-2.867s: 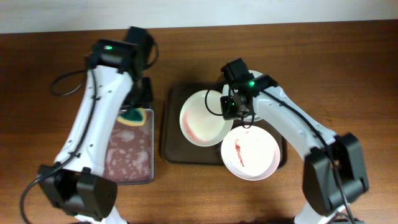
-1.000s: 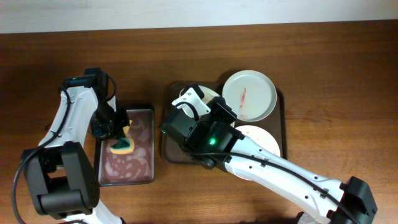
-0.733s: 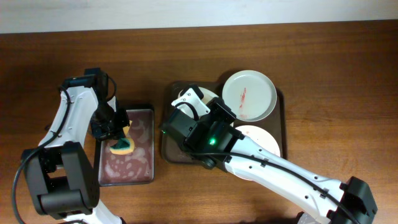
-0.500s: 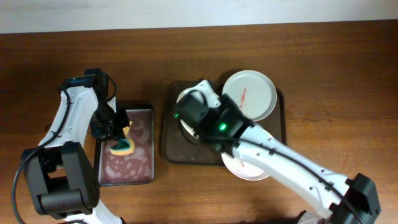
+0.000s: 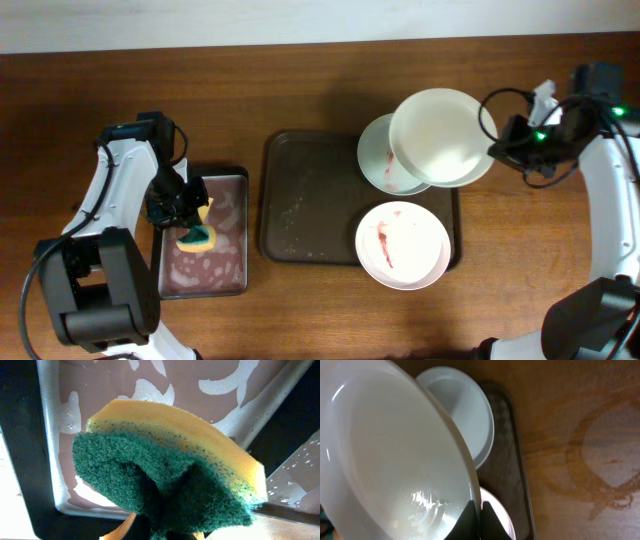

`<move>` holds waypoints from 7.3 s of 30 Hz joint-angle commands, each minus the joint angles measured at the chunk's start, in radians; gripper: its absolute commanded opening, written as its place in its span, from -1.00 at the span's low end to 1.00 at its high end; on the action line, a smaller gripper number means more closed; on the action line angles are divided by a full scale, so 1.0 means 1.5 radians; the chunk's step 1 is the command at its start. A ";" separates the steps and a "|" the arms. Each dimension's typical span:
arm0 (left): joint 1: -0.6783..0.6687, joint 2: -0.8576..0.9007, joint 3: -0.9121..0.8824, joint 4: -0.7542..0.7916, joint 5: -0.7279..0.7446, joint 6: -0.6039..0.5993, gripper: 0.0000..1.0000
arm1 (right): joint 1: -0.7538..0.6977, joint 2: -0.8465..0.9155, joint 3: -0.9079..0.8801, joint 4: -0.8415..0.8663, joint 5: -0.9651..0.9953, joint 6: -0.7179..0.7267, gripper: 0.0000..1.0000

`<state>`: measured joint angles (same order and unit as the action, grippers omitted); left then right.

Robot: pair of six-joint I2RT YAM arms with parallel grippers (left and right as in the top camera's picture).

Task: Clean dirty plates on tray and stack at the side
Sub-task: 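Carry the plate right and set it on the table with right gripper, then return right gripper to the tray and grip the lower plate's rim, then scrub the right-held plate with the sponge in the left gripper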

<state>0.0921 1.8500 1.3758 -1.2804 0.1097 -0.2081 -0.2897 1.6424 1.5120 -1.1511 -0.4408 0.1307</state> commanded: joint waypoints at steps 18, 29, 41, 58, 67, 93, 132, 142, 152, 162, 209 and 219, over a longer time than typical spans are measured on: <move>0.000 -0.012 -0.001 -0.002 0.009 0.029 -1.00 | 0.871 -0.058 0.012 0.121 1.121 -0.060 -0.92; 0.000 -0.012 -0.001 -0.002 0.009 0.031 -1.00 | 0.988 -0.057 0.012 0.123 1.230 -0.085 -0.92; 0.000 -0.012 -0.001 0.000 0.009 0.031 -1.00 | 0.819 -0.057 0.013 0.130 0.723 0.058 -0.92; 0.000 -0.012 -0.001 -0.005 0.010 0.031 -1.00 | -0.222 -0.010 0.024 -0.023 0.027 0.031 -0.92; 0.000 -0.012 -0.001 -0.004 0.010 0.031 -1.00 | -0.326 0.193 0.023 -0.012 0.093 0.027 -0.91; -0.002 -0.130 -0.001 0.001 0.022 0.060 -1.00 | 0.108 -0.088 -0.023 -0.146 0.118 -0.033 0.14; -0.025 -0.140 -0.248 0.247 -0.019 -0.014 -1.00 | 0.339 -0.085 -0.341 0.254 0.101 0.011 -0.92; -0.025 -0.139 -0.248 0.249 -0.019 -0.014 -1.00 | 0.451 0.066 -0.341 0.394 0.211 0.293 -0.72; -0.025 -0.111 -0.292 0.340 -0.055 -0.014 -1.00 | 0.449 0.031 -0.242 0.247 0.199 0.027 -0.32; -0.025 -0.022 -0.273 0.321 -0.028 -0.015 -1.00 | 0.449 0.039 -0.255 0.231 0.252 0.028 -0.20; -0.388 0.266 0.115 0.137 -0.148 -0.282 -1.00 | 0.433 0.136 -0.257 0.274 0.242 0.101 -0.92; -0.390 0.285 0.153 0.172 0.047 -0.250 -1.00 | 0.433 0.136 -0.257 0.276 0.242 0.109 -0.92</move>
<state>-0.5266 2.2013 1.6508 -1.1046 0.0902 -0.5850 0.3702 1.8366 1.1297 -0.7197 -0.1528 0.2893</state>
